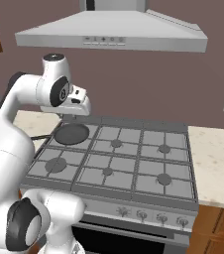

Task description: Turn off the rear left burner of the stove.

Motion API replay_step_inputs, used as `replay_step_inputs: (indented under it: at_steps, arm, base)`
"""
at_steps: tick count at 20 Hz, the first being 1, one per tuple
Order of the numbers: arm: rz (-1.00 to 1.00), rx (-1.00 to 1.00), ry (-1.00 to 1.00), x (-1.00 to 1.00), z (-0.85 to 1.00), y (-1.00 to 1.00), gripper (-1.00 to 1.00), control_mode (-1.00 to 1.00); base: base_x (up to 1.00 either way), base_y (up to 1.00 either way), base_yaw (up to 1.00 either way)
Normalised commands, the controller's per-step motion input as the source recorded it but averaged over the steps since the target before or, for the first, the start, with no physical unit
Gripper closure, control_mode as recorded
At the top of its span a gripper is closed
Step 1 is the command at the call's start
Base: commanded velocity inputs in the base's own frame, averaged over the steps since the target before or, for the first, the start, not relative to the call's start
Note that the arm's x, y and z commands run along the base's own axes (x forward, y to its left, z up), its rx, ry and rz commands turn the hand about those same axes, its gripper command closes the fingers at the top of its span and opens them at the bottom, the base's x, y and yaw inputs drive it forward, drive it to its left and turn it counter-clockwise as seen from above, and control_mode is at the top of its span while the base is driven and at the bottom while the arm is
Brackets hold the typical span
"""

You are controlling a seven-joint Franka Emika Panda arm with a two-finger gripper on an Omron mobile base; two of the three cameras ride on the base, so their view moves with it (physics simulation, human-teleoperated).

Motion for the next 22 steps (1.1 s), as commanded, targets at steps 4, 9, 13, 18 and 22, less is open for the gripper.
replay_step_inputs:
  at_steps: [4,9,13,18,22]
  arm:
    - [0.01,-0.02,0.0,-0.26,-0.03,0.0,-1.0,-1.0]
    - [0.04,-0.1,0.0,-0.59,-0.21,0.0,-1.0,-1.0]
    - [0.06,-0.14,0.0,-0.69,-0.29,0.05,-1.0,-1.0]
    - [0.08,-0.16,0.0,-0.54,-0.32,0.21,-1.0,-1.0]
    - [0.05,-0.16,0.01,-0.11,-0.31,0.54,-1.0,-1.0]
  base:
    - [0.0,0.0,0.0]
    - [0.0,0.0,0.0]
    - [0.0,0.0,0.0]
    - [0.0,0.0,0.0]
    - [0.0,0.0,0.0]
